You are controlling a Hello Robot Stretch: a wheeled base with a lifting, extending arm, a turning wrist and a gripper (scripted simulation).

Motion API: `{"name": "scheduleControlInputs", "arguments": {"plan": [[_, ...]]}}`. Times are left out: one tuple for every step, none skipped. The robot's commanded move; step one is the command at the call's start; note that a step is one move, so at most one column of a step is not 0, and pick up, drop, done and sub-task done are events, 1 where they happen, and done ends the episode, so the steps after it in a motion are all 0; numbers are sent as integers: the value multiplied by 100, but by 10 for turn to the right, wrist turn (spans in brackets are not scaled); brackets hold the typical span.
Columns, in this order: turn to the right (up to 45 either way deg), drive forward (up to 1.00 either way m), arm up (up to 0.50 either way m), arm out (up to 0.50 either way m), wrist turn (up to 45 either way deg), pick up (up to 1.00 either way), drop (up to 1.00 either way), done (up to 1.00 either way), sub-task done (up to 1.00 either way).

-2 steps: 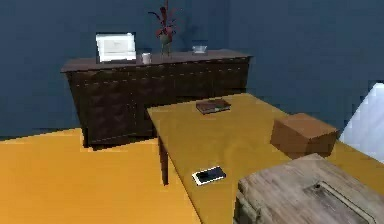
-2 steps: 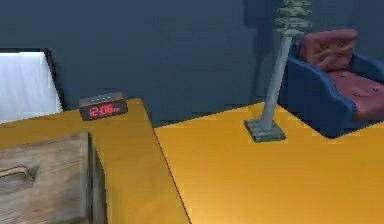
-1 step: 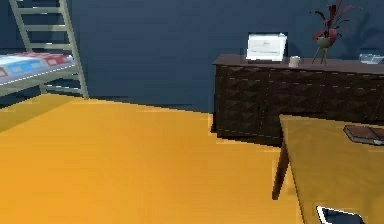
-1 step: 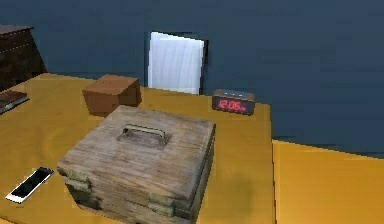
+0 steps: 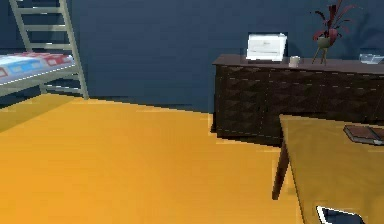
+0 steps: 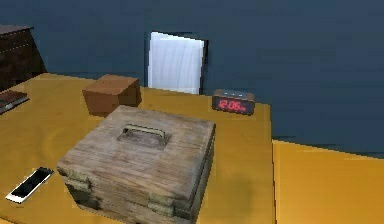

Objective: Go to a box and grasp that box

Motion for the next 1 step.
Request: {"name": "scheduleControlInputs", "arguments": {"plan": [[0,0,38,0,0,0,0,0,0]]}}
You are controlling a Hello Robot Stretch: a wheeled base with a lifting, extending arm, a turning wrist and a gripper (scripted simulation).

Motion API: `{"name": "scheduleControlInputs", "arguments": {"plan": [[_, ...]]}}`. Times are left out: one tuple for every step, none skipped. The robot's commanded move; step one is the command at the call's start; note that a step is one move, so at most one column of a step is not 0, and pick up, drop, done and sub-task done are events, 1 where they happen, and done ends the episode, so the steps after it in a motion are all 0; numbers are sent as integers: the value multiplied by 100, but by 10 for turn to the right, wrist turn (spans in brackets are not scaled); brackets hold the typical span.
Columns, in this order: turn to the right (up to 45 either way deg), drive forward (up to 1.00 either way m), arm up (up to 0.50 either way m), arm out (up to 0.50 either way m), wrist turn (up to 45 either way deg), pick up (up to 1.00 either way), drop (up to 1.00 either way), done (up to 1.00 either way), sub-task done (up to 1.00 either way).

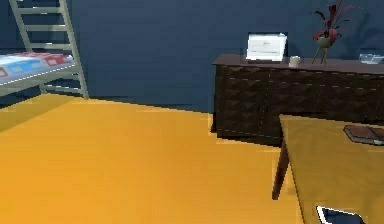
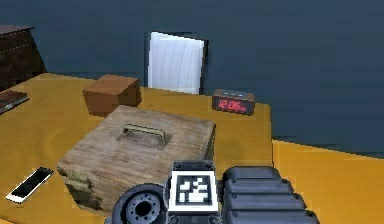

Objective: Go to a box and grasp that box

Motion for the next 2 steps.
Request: {"name": "scheduleControlInputs", "arguments": {"plan": [[0,0,0,0,450,0,0,0,0],[0,0,0,0,450,0,0,0,0]]}}
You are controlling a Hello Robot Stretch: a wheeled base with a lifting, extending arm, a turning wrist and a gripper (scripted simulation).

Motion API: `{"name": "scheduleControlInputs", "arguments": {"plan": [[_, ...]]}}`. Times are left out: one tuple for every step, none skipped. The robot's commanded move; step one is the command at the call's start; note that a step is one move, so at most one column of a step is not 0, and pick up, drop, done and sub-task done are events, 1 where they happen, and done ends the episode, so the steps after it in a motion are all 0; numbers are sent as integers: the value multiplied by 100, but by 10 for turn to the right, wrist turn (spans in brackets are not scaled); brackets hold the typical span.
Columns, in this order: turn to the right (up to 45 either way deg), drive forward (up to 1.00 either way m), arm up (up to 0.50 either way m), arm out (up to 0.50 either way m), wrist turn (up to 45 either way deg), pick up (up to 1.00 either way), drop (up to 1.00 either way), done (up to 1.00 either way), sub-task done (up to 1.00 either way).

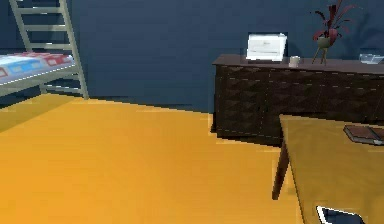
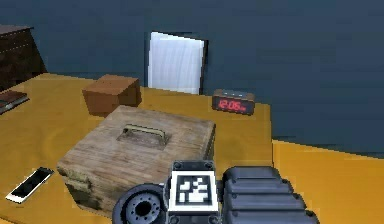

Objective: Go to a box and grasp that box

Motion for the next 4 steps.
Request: {"name": "scheduleControlInputs", "arguments": {"plan": [[0,0,0,0,450,0,0,0,0],[0,0,0,0,450,0,0,0,0],[0,0,0,0,60,0,0,0,0],[0,0,-30,0,0,0,0,0,0]]}}
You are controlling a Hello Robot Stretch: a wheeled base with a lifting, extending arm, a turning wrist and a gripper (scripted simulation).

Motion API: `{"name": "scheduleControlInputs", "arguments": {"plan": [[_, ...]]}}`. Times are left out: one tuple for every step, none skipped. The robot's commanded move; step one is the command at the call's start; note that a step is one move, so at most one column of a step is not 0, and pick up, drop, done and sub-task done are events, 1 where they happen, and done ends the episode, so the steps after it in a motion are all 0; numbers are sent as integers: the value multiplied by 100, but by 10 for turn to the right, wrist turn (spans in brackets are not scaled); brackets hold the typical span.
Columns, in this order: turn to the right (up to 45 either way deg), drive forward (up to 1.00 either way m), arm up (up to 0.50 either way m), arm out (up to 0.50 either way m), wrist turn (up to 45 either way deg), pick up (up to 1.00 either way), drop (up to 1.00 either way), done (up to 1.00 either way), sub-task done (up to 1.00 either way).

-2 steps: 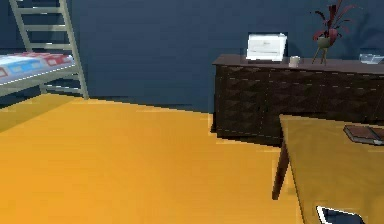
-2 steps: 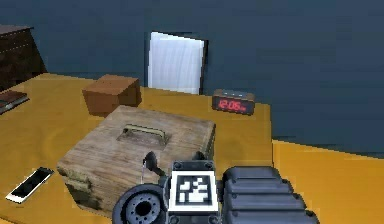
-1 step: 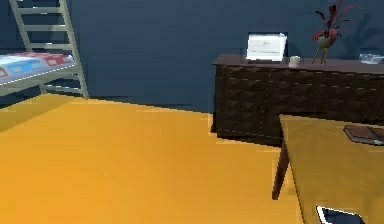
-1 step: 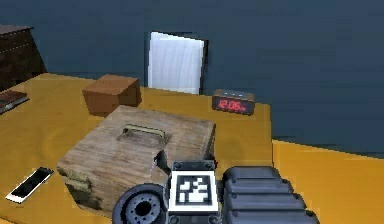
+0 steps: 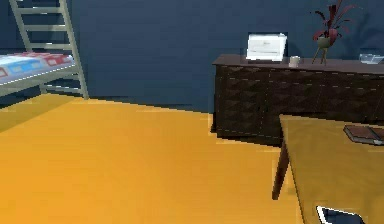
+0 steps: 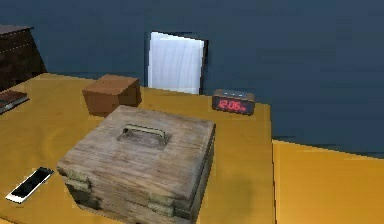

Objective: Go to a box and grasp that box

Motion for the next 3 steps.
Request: {"name": "scheduleControlInputs", "arguments": {"plan": [[0,0,0,0,0,100,0,0,0],[0,0,10,0,0,0,0,0,0],[0,0,0,0,0,0,0,100,0]]}}
